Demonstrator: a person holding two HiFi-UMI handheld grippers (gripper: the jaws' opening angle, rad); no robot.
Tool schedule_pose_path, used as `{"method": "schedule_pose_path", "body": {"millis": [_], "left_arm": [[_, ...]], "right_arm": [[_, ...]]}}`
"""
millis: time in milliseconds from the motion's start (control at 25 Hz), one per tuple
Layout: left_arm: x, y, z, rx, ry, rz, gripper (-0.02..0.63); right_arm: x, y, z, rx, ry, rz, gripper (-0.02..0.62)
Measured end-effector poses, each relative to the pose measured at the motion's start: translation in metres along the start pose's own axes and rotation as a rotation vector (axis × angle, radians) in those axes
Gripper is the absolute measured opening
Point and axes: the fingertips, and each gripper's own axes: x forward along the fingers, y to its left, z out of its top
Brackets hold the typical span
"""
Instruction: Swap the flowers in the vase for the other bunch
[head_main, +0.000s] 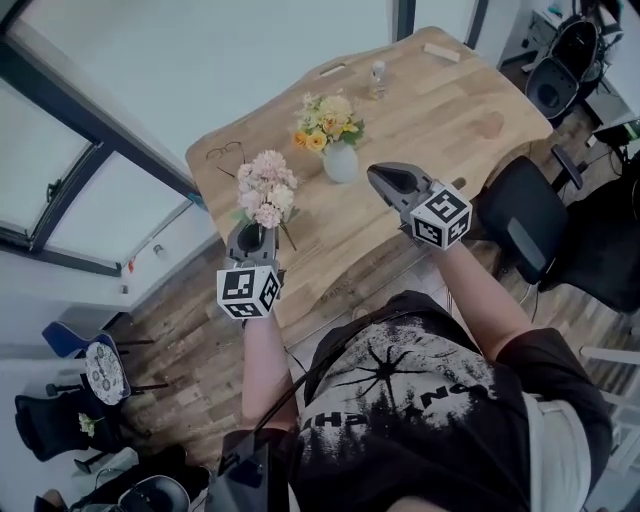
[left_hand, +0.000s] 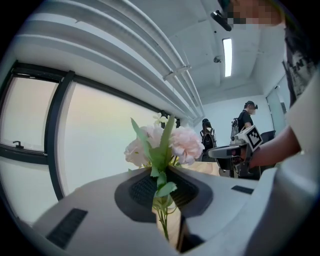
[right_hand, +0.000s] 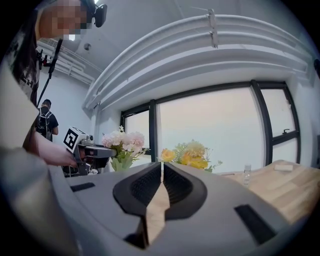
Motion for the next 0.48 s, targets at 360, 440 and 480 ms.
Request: {"method": "schedule_pose_path", "body": {"millis": [360,440,480], "left_arm": [[-0.016,-0.034,0.009,0.012,0.022,0.051,0.059],[-0.019,-0.046,0.006,0.011,0.025,0.058,0.059],[-0.021,-0.053,0.005,0.012,0.028,0.059,0.059]], "right_arm": [[-0.030,0.010,0.009,-0.015,0.013,0.070,0.028],[-0.042,0.012,0.005,-0.015,0.020,0.080,0.025],[-0.048,0.013,0.003,-0.014,0.023,0.084,0.023]]}}
